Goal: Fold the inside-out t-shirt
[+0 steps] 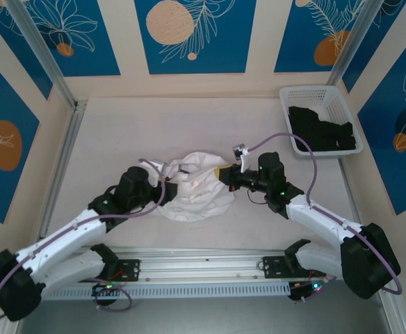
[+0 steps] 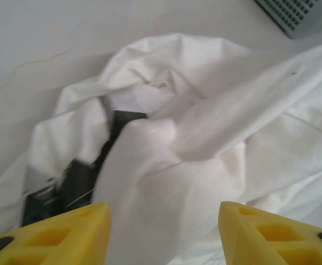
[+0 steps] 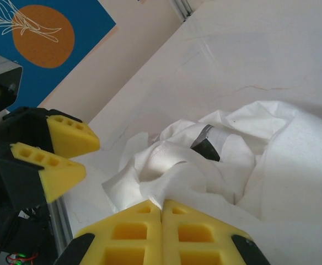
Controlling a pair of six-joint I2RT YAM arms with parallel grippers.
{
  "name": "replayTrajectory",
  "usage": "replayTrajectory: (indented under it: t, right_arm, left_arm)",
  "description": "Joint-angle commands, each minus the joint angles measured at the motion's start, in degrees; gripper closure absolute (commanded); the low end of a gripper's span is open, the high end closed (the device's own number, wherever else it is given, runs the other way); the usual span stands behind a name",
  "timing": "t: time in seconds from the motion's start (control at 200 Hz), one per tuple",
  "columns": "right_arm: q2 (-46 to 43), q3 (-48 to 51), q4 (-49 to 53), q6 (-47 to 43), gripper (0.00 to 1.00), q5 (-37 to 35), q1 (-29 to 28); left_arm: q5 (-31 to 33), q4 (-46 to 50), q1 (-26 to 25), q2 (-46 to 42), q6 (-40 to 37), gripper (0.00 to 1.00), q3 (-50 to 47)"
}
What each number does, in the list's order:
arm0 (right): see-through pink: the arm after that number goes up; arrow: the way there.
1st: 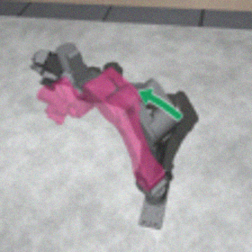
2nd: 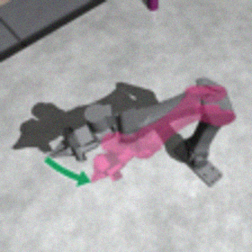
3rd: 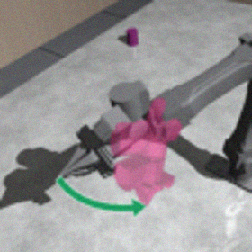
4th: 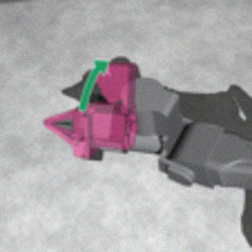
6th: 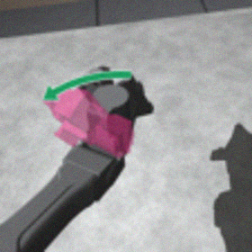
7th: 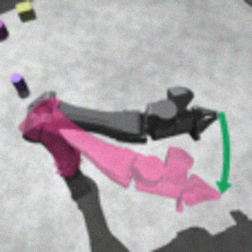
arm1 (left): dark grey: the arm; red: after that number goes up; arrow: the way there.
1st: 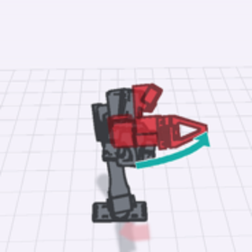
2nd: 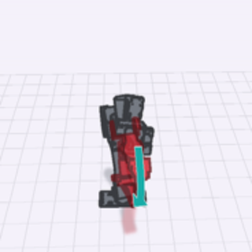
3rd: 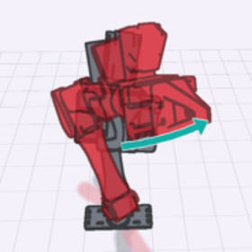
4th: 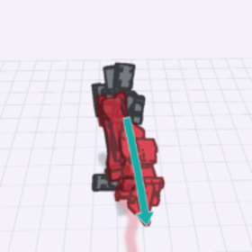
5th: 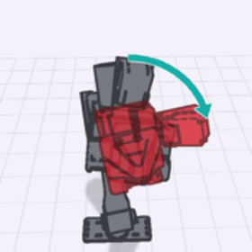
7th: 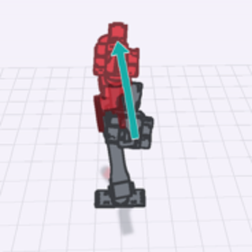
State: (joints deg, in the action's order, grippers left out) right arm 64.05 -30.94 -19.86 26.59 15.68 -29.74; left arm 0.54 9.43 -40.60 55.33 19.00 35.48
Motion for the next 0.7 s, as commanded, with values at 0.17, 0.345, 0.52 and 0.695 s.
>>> replayTrajectory:
  t: [0.17,0.345,0.52,0.695]
  right_arm:
    - [-1.87,-1.87,1.85,-0.89,1.00,-2.23,-0.61]
    - [-9.21,-2.49,7.29,-4.00,1.00,-7.80,0.51]
    - [-18.80,4.23,3.89,-5.03,1.00,-14.47,0.48]
    - [-24.24,13.54,-2.53,-4.35,0.99,-20.28,-1.13]
  left_arm:
    - [-2.02,-0.71,-3.71,16.99,-4.50,0.76,8.20]
    - [2.68,0.37,-2.06,10.11,-5.13,1.00,8.47]
    - [1.06,-5.69,4.53,-4.21,-6.08,1.00,6.31]
    - [-3.88,-15.26,9.26,-11.26,-3.71,1.00,0.99]
